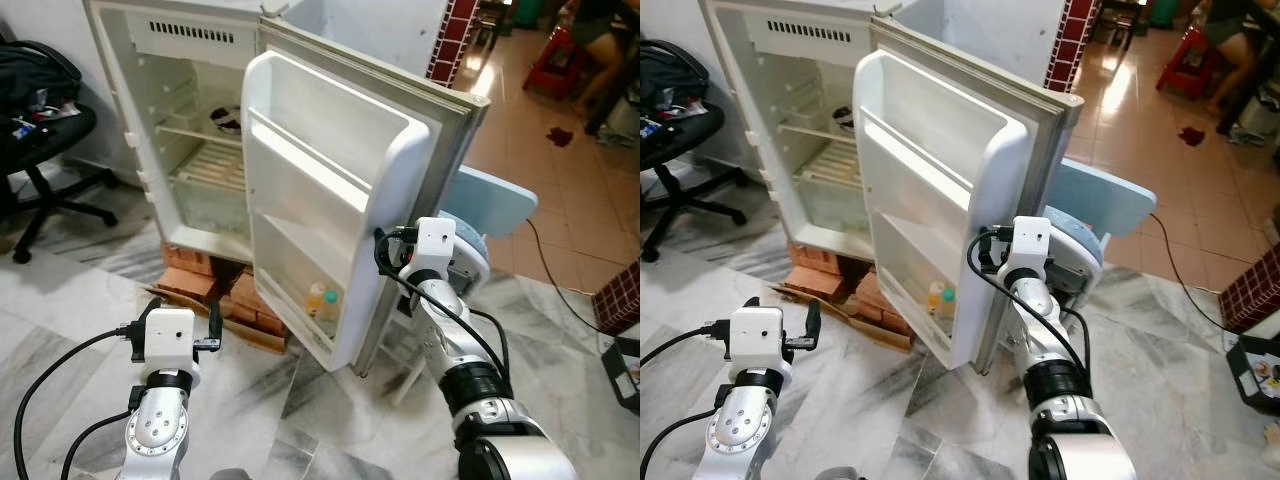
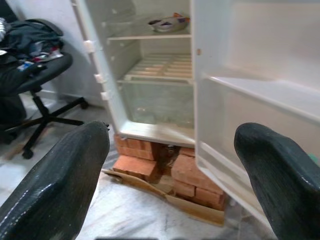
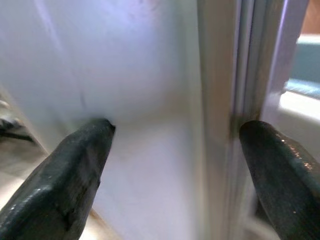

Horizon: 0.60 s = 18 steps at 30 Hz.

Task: Restocking fridge

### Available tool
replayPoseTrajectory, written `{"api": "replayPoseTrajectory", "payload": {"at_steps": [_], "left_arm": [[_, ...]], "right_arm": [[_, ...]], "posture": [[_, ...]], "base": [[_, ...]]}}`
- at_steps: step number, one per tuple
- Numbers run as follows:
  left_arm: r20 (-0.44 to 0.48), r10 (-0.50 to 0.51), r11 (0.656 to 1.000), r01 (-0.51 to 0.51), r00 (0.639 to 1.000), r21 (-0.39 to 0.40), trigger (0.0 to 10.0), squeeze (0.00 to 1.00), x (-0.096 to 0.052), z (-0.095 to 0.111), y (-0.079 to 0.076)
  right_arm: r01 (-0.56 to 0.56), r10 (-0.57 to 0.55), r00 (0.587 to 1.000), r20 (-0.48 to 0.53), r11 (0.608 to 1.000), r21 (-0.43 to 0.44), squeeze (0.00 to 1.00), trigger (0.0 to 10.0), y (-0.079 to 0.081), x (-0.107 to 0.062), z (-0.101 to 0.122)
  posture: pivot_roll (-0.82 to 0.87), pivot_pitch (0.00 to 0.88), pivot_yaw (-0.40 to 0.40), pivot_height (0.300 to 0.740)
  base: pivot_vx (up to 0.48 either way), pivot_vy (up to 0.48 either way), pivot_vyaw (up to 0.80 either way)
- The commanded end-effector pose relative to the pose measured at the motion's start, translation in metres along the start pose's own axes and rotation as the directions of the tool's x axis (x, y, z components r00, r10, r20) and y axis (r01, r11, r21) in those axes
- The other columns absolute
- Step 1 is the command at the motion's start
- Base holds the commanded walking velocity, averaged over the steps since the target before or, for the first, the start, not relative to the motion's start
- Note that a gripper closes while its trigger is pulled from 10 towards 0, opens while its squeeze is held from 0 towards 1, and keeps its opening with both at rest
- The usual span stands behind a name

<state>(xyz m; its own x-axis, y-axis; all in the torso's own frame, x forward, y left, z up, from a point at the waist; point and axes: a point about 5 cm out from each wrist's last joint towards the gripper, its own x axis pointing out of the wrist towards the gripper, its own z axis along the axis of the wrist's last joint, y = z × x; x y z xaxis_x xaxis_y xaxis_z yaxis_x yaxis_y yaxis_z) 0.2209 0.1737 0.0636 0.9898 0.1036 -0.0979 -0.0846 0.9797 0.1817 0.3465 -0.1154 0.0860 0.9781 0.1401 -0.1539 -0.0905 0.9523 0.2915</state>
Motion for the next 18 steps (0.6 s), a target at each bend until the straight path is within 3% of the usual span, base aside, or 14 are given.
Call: {"api": "replayPoseTrajectory", "payload": {"at_steps": [1, 2, 3, 4, 6, 7, 8, 9, 10, 11, 12, 13, 15, 18], "left_arm": [[-0.008, -0.024, 1.000, 0.024, 1.000, -0.003, 10.0, 0.00, 0.001, -0.001, -0.006], [-0.008, -0.024, 1.000, 0.024, 1.000, -0.003, 10.0, 0.00, 0.001, -0.001, -0.006], [-0.006, -0.029, 1.000, 0.028, 1.000, -0.004, 10.0, 0.00, 0.003, -0.001, -0.007], [-0.005, -0.031, 1.000, 0.031, 1.000, -0.004, 10.0, 0.00, 0.003, 0.000, -0.007], [-0.003, -0.031, 1.000, 0.031, 1.000, -0.004, 10.0, 0.00, 0.004, 0.000, -0.006], [-0.002, -0.031, 1.000, 0.031, 1.000, -0.003, 10.0, 0.00, 0.004, 0.000, -0.006], [-0.002, -0.031, 1.000, 0.031, 1.000, -0.003, 10.0, 0.00, 0.004, 0.000, -0.006], [-0.002, -0.031, 1.000, 0.031, 1.000, -0.002, 10.0, 0.00, 0.004, 0.000, -0.006], [-0.002, -0.031, 1.000, 0.031, 1.000, -0.002, 10.0, 0.00, 0.004, 0.000, -0.006], [-0.002, -0.031, 1.000, 0.031, 1.000, -0.002, 10.0, 0.00, 0.004, 0.000, -0.006], [-0.003, -0.031, 1.000, 0.031, 1.000, -0.002, 10.0, 0.00, 0.003, 0.000, -0.006], [-0.004, -0.032, 0.999, 0.032, 0.999, -0.002, 10.0, 0.00, 0.003, -0.001, -0.006], [-0.004, -0.032, 0.999, 0.032, 0.999, -0.002, 10.0, 0.00, 0.003, -0.001, -0.007], [-0.006, -0.038, 0.999, 0.038, 0.999, -0.004, 10.0, 0.00, 0.002, -0.001, -0.008]], "right_arm": [[-0.262, 0.244, 0.962, 0.126, 0.952, 0.160, 0.00, 10.0, 0.040, 0.005, 0.027], [-0.262, 0.244, 0.962, 0.126, 0.952, 0.160, 0.00, 10.0, 0.040, 0.005, 0.027], [-0.443, 0.403, 0.892, 0.205, 0.871, 0.212, 0.00, 10.0, 0.058, -0.002, 0.038], [-0.605, 0.538, 0.793, 0.286, 0.752, 0.262, 0.00, 10.0, 0.074, -0.014, 0.050], [-0.715, 0.622, 0.699, 0.351, 0.616, 0.332, 0.00, 10.0, 0.082, -0.026, 0.060], [-0.752, 0.657, 0.660, 0.365, 0.572, 0.328, 0.00, 10.0, 0.084, -0.032, 0.062], [-0.752, 0.657, 0.660, 0.365, 0.572, 0.328, 0.00, 10.0, 0.084, -0.032, 0.062], [-0.807, 0.720, 0.587, 0.370, 0.483, 0.340, 0.00, 10.0, 0.086, -0.042, 0.062], [-0.823, 0.752, 0.562, 0.345, 0.464, 0.327, 0.00, 10.0, 0.084, -0.046, 0.057], [-0.823, 0.752, 0.562, 0.345, 0.464, 0.327, 0.00, 10.0, 0.084, -0.046, 0.057], [-0.825, 0.762, 0.559, 0.326, 0.472, 0.312, 0.00, 10.0, 0.082, -0.047, 0.054], [-0.811, 0.782, 0.575, 0.240, 0.506, 0.295, 0.00, 10.0, 0.074, -0.050, 0.037], [-0.807, 0.791, 0.577, 0.205, 0.514, 0.290, 0.00, 10.0, 0.070, -0.052, 0.032], [-0.837, 0.860, 0.509, 0.032, 0.486, 0.251, 0.00, 10.0, 0.054, -0.074, 0.007]], "posture": [[0.15, 0.000, -0.082, 0.740], [0.15, 0.000, -0.082, 0.740], [0.15, 0.000, -0.080, 0.740], [0.15, 0.000, -0.080, 0.740], [0.15, 0.000, -0.080, 0.740], [0.15, 0.000, -0.081, 0.740], [0.15, 0.000, -0.081, 0.740], [0.15, 0.000, -0.082, 0.740], [0.15, 0.000, -0.082, 0.740], [0.15, 0.000, -0.082, 0.740], [0.15, 0.000, -0.082, 0.740], [0.15, 0.000, -0.082, 0.740], [0.15, 0.000, -0.082, 0.740], [0.14, 0.000, -0.081, 0.740]], "base": [[0.000, 0.000, 0.00], [0.000, 0.000, 0.00], [0.000, 0.000, 0.00], [0.000, 0.000, 0.00], [0.000, 0.000, 0.00], [0.000, 0.000, 0.00], [0.000, 0.000, 0.00], [0.000, 0.000, 0.00], [0.000, 0.000, 0.00], [0.000, 0.000, 0.00], [0.000, 0.000, 0.00], [0.000, 0.000, 0.00], [0.000, 0.000, 0.00], [0.000, 0.000, 0.00]]}}
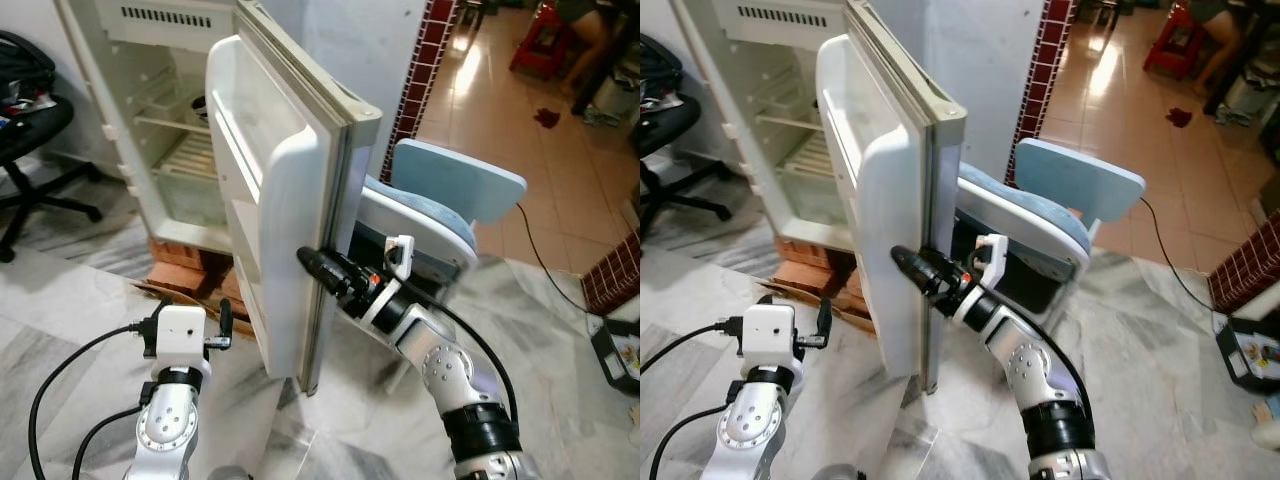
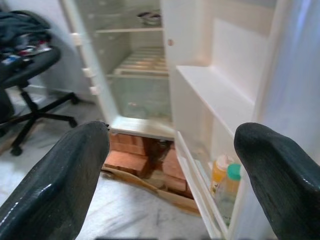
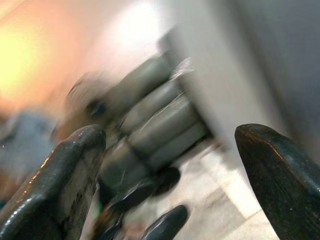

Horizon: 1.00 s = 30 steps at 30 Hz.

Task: Restocking fridge

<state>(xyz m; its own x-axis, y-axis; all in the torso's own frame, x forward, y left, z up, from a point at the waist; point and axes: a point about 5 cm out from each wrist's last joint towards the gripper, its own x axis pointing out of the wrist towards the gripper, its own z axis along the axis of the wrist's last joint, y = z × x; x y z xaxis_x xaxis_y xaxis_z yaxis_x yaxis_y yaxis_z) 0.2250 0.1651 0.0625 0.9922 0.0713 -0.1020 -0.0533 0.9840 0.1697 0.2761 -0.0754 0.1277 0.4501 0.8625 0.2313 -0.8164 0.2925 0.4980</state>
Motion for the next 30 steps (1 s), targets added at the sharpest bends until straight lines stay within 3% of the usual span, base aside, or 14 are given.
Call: {"api": "replayPoseTrajectory", "payload": {"at_steps": [1, 5, 7, 13, 15, 20, 23, 25, 26, 27, 30], "left_arm": [[-0.010, -0.008, 1.000, 0.008, 1.000, 0.004, 10.0, 0.00, -0.002, -0.002, 0.001], [-0.015, -0.010, 1.000, 0.010, 1.000, 0.006, 10.0, 0.00, -0.003, -0.004, 0.002], [-0.016, -0.012, 1.000, 0.012, 1.000, 0.006, 10.0, 0.00, -0.003, -0.004, 0.002], [-0.016, -0.027, 1.000, 0.027, 1.000, 0.008, 10.0, 0.00, -0.001, -0.004, -0.001], [-0.019, -0.040, 0.999, 0.041, 0.999, 0.013, 10.0, 0.00, -0.001, -0.004, -0.003], [-0.055, -0.086, 0.996, 0.088, 0.995, 0.018, 10.0, 0.00, -0.002, -0.010, -0.009], [-0.054, -0.106, 0.994, 0.108, 0.993, 0.030, 10.0, 0.00, -0.001, -0.009, -0.012], [-0.067, -0.131, 0.991, 0.133, 0.989, 0.023, 10.0, 0.00, 0.000, -0.011, -0.015], [-0.067, -0.131, 0.991, 0.133, 0.989, 0.023, 10.0, 0.00, 0.000, -0.011, -0.015], [-0.093, -0.200, 0.979, 0.203, 0.975, 0.014, 10.0, 0.00, 0.002, -0.014, -0.023], [-0.103, -0.304, 0.950, 0.310, 0.947, 0.037, 10.0, 0.00, 0.009, -0.014, -0.033]], "right_arm": [[-0.067, 0.069, 0.986, -0.155, 0.998, 0.021, 0.00, 10.0, 0.006, -0.023, -0.022], [-0.171, 0.174, 0.922, -0.347, 0.985, 0.039, 0.00, 10.0, 0.015, -0.055, -0.041], [-0.174, 0.174, 0.912, -0.372, 0.984, 0.036, 0.00, 10.0, 0.014, -0.060, -0.042], [-0.147, 0.079, 0.841, -0.535, 0.985, -0.086, 0.00, 10.0, -0.001, -0.077, -0.053], [-0.099, -0.031, 0.810, -0.586, 0.977, -0.189, 0.00, 10.0, -0.013, -0.080, -0.060], [0.021, -0.231, 0.791, -0.566, 0.936, -0.352, 0.00, 10.0, -0.032, -0.076, -0.063], [0.169, -0.418, 0.775, -0.474, 0.860, -0.482, 0.00, 10.0, -0.049, -0.066, -0.056], [0.223, -0.481, 0.761, -0.435, 0.824, -0.521, 0.00, 10.0, -0.055, -0.064, -0.053], [0.223, -0.481, 0.761, -0.435, 0.824, -0.521, 0.00, 10.0, -0.055, -0.064, -0.053], [0.293, -0.538, 0.751, -0.383, 0.792, -0.536, 0.00, 10.0, -0.061, -0.063, -0.049], [0.349, -0.586, 0.735, -0.342, 0.759, -0.550, 0.00, 10.0, -0.066, -0.063, -0.049]], "posture": [[0.14, 0.000, -0.081, 0.740], [0.14, 0.000, -0.077, 0.740], [0.14, 0.000, -0.075, 0.740], [0.14, 0.000, -0.072, 0.740], [0.14, 0.000, -0.074, 0.740], [0.14, 0.000, -0.075, 0.740], [0.14, 0.000, -0.075, 0.740], [0.14, 0.000, -0.076, 0.740], [0.14, 0.000, -0.076, 0.740], [0.14, 0.000, -0.077, 0.740], [0.13, 0.000, -0.077, 0.740]], "base": [[0.000, 0.000, 0.00], [0.000, 0.000, 0.00], [0.000, 0.000, 0.00], [0.000, 0.000, 0.00], [0.000, 0.000, 0.00], [0.000, 0.000, 0.00], [0.000, 0.000, 0.00], [0.000, 0.000, 0.00], [0.000, 0.000, 0.00], [0.000, 0.000, 0.00], [0.000, 0.000, 0.00]]}}
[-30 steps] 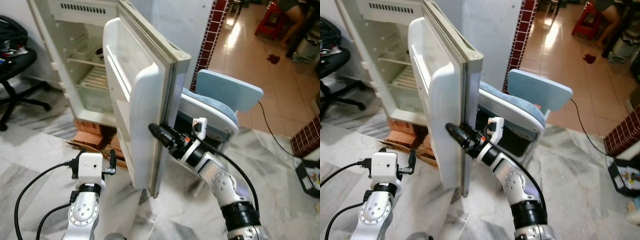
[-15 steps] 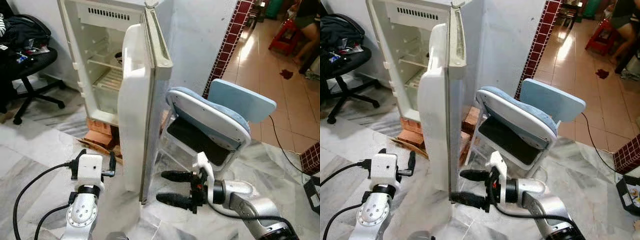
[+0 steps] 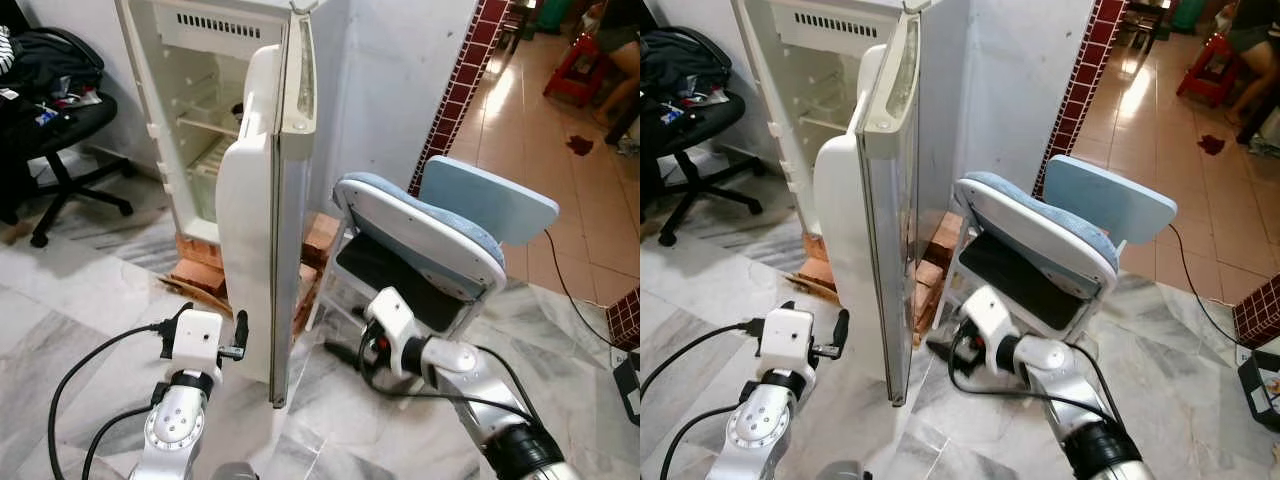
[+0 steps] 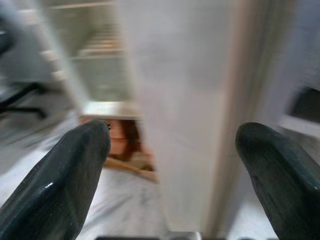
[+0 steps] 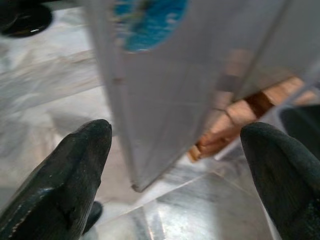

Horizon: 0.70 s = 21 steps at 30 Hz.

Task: Restocking fridge

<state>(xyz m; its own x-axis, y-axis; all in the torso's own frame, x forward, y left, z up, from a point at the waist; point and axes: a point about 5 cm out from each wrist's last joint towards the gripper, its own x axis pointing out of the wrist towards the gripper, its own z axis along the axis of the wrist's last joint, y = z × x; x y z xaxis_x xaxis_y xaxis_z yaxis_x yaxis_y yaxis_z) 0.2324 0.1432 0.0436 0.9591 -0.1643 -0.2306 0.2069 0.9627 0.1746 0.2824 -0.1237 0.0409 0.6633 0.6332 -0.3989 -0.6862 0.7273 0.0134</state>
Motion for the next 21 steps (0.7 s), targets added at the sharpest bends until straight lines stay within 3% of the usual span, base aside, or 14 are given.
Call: {"api": "replayPoseTrajectory", "payload": {"at_steps": [1, 3, 6, 8, 9, 11, 12, 14, 21], "left_arm": [[-0.003, -0.103, 0.994, 0.103, 0.995, 0.048, 10.0, 0.00, 0.012, 0.005, -0.011], [0.000, -0.105, 0.992, 0.105, 0.994, 0.069, 10.0, 0.00, 0.022, 0.008, -0.009], [-0.006, -0.017, 0.992, 0.018, 1.000, 0.122, 10.0, 0.00, 0.035, 0.011, 0.005], [0.002, -0.010, 0.995, 0.010, 1.000, 0.095, 10.0, 0.00, 0.038, 0.015, 0.012], [0.005, -0.019, 0.996, 0.019, 1.000, 0.082, 10.0, 0.00, 0.039, 0.017, 0.017], [-0.006, -0.037, 0.997, 0.037, 0.999, 0.073, 10.0, 0.00, 0.036, 0.015, 0.018], [-0.036, -0.030, 0.996, 0.033, 0.999, 0.083, 10.0, 0.00, 0.030, 0.006, 0.020], [-0.049, -0.022, 0.995, 0.027, 0.999, 0.092, 10.0, 0.00, 0.027, 0.001, 0.021], [-0.078, 0.072, 0.997, -0.070, 0.994, 0.028, 10.0, 0.00, -0.010, -0.021, 0.021]], "right_arm": [[0.068, -0.068, 0.998, -0.004, 0.998, -0.006, 0.00, 10.0, -0.005, 0.001, -0.003], [0.082, -0.082, 0.996, 0.022, 0.997, 0.004, 0.00, 10.0, -0.003, 0.003, -0.001], [0.100, -0.102, 0.993, 0.062, 0.994, 0.031, 0.00, 10.0, -0.002, 0.005, 0.004], [0.090, -0.105, 0.986, 0.130, 0.989, 0.118, 0.00, 10.0, 0.000, 0.007, 0.014], [0.084, -0.121, 0.977, 0.177, 0.975, 0.204, 0.00, 10.0, 0.001, 0.010, 0.023], [0.107, -0.146, 0.972, 0.185, 0.973, 0.206, 0.00, 10.0, 0.001, 0.014, 0.028], [0.126, -0.152, 0.969, 0.193, 0.982, 0.139, 0.00, 10.0, 0.003, 0.020, 0.036], [0.134, -0.155, 0.968, 0.199, 0.985, 0.112, 0.00, 10.0, 0.004, 0.023, 0.039], [0.201, -0.216, 0.954, 0.207, 0.975, 0.092, 0.00, 10.0, 0.006, 0.049, 0.066]], "posture": [[0.13, 0.000, -0.075, 0.740], [0.12, 0.000, -0.075, 0.740], [0.12, 0.000, -0.070, 0.740], [0.11, 0.000, -0.066, 0.740], [0.11, 0.000, -0.066, 0.740], [0.11, 0.000, -0.064, 0.740], [0.11, 0.000, -0.063, 0.740], [0.11, 0.000, -0.063, 0.740], [0.14, 0.000, -0.075, 0.740]], "base": [[0.000, 0.000, 0.00], [0.000, 0.000, 0.00], [0.000, 0.000, 0.00], [0.000, 0.000, 0.00], [0.000, 0.000, 0.00], [0.000, 0.000, 0.00], [0.000, 0.000, 0.00], [0.000, 0.000, 0.00], [0.000, 0.000, 0.00]]}}
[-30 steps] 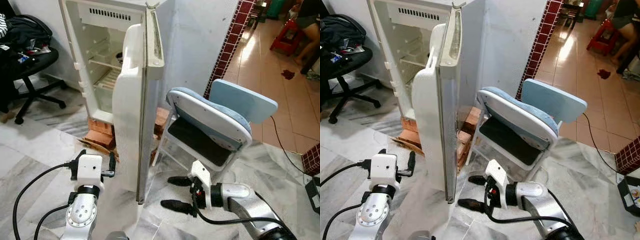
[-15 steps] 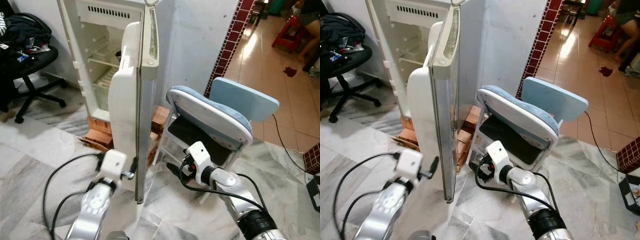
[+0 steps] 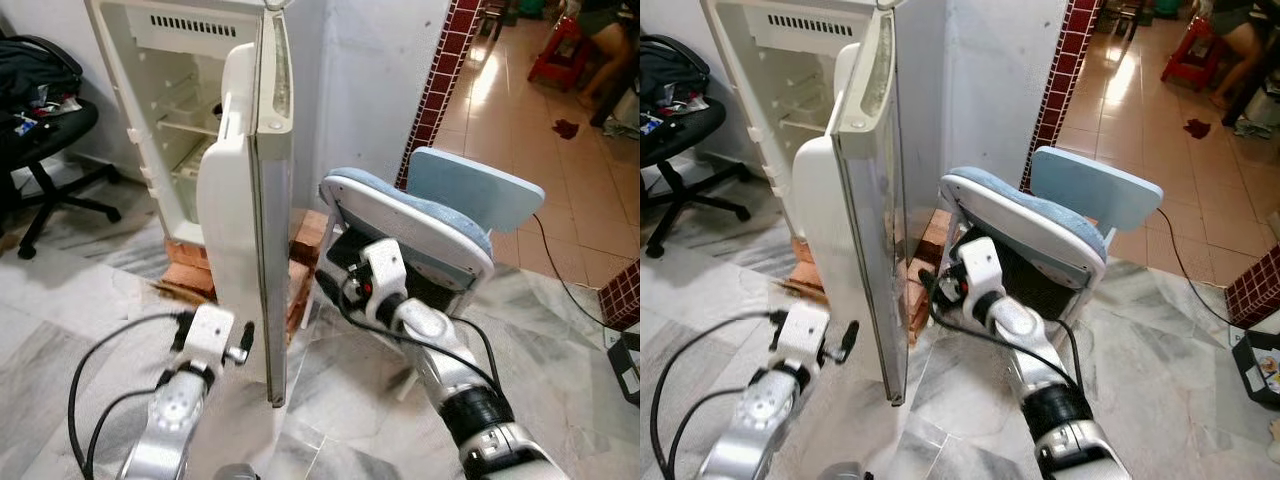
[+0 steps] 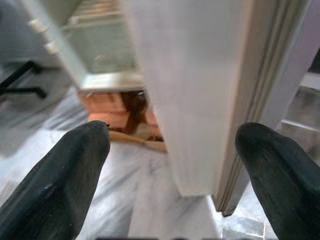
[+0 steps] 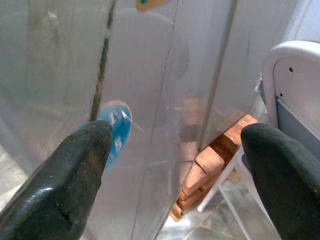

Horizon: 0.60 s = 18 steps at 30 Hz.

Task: Restocking fridge

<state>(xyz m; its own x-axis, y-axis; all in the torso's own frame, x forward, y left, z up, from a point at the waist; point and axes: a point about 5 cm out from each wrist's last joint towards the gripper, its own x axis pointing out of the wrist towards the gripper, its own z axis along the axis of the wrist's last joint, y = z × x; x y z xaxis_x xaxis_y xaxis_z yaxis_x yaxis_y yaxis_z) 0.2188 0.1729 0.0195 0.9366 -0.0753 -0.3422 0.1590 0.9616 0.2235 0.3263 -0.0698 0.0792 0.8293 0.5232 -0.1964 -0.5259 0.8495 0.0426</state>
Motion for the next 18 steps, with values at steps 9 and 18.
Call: {"api": "replayPoseTrajectory", "payload": {"at_steps": [9, 18], "left_arm": [[0.012, -0.006, 1.000, 0.005, 1.000, 0.012, 10.0, 0.00, -0.031, -0.007, -0.007], [0.036, -0.032, 0.998, 0.030, 0.999, 0.048, 10.0, 0.00, -0.020, 0.003, -0.011]], "right_arm": [[-0.471, 0.370, 0.862, 0.347, 0.838, 0.277, 0.00, 10.0, 0.082, 0.024, 0.086], [-0.527, 0.482, 0.840, 0.247, 0.834, 0.162, 0.00, 10.0, 0.082, 0.013, 0.055]], "posture": [[0.19, 0.000, -0.088, 0.740], [0.17, 0.000, -0.077, 0.740]], "base": [[0.000, 0.000, 0.00], [0.000, 0.000, 0.00]]}}
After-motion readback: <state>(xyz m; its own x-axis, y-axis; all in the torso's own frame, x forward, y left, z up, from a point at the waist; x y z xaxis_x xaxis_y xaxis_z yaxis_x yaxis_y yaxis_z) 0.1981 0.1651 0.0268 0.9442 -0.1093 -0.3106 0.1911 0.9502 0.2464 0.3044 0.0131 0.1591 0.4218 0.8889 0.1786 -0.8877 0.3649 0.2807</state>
